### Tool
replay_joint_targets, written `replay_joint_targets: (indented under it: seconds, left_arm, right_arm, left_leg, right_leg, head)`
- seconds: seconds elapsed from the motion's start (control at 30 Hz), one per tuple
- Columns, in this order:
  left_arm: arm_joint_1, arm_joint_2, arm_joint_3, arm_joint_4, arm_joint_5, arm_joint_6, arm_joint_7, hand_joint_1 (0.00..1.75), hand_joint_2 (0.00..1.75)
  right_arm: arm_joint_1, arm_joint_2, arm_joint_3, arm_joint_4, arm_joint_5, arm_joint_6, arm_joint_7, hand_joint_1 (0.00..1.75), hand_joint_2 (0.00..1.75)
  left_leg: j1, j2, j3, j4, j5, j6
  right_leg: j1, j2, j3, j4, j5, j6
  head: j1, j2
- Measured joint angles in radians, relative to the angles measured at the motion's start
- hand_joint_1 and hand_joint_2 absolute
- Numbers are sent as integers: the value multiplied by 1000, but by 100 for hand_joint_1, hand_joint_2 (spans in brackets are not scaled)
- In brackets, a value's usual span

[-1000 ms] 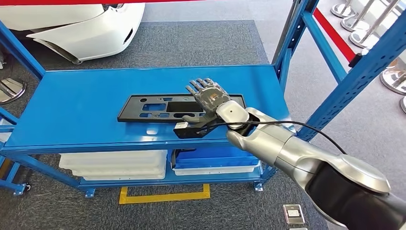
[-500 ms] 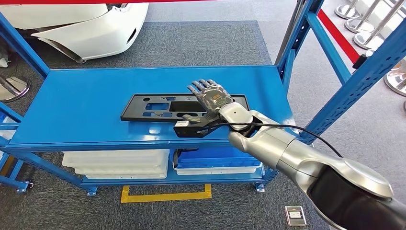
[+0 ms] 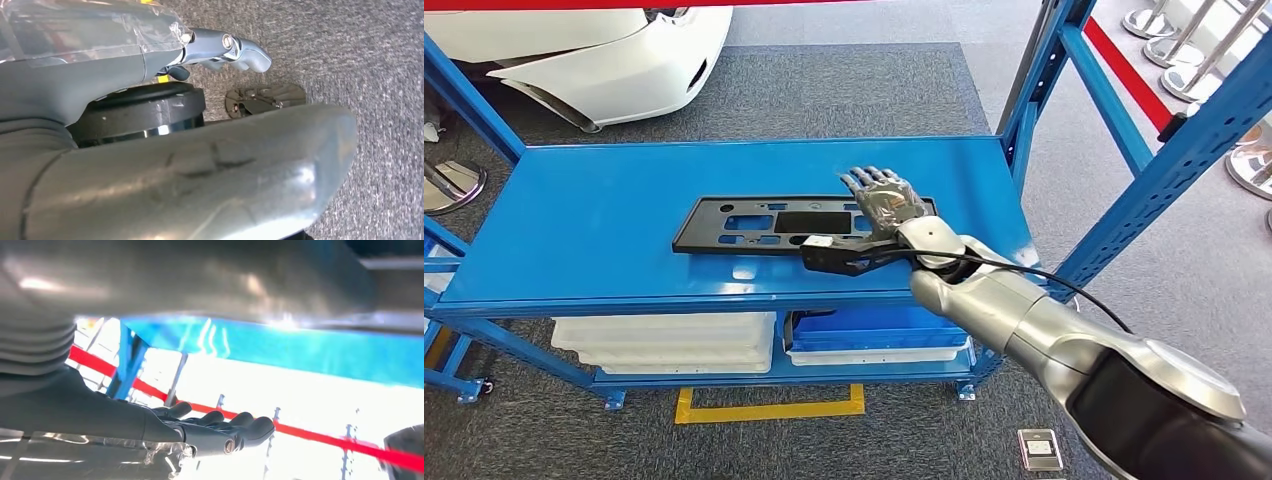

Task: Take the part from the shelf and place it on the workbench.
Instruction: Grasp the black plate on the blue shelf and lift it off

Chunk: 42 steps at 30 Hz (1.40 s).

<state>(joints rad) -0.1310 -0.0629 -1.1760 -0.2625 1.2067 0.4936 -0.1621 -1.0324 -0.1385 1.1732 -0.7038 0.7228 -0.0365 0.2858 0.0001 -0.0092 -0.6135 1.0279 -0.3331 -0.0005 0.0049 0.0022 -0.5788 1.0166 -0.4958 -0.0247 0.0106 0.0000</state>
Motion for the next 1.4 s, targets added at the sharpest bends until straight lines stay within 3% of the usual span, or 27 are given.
replay_joint_targets:
  seconds: [0.47, 0.73, 0.87, 1.27, 1.4]
  left_arm:
    - [-10, 0, -31, 0, -25, -11, 11, 0, 0]
    - [-10, 0, -31, 0, -26, -11, 11, 0, 0]
    - [-10, 0, -31, 0, -27, -13, 6, 0, 0]
    - [-10, 0, -31, 0, -31, -14, -1, 0, 0]
    - [-10, 0, -31, 0, -31, -14, -2, 0, 0]
  right_arm:
    - [10, -30, 1, 75, 1, 150, -1, 0, 175]
    - [14, -36, 11, 91, 6, 168, -22, 0, 175]
    - [24, -36, 15, 96, 15, 164, -36, 26, 175]
    - [43, -36, 31, 105, 26, 151, -44, 26, 175]
    - [43, -36, 33, 105, 26, 150, -44, 175, 175]
  left_leg:
    - [0, 1, 0, 0, 0, 0]
    - [0, 1, 0, 0, 0, 0]
    - [0, 1, 0, -1, 0, 0]
    - [0, 1, 0, -1, 0, 0]
    - [0, 1, 0, -1, 0, 0]
  right_leg:
    - [0, 0, 0, 0, 0, 0]
    - [0, 0, 0, 0, 0, 0]
    - [0, 0, 0, 0, 0, 0]
    - [0, 0, 0, 0, 0, 0]
    - [0, 0, 0, 0, 0, 0]
  head:
    - [1, 0]
    - [2, 0]
    - [2, 0]
    - [2, 0]
    - [2, 0]
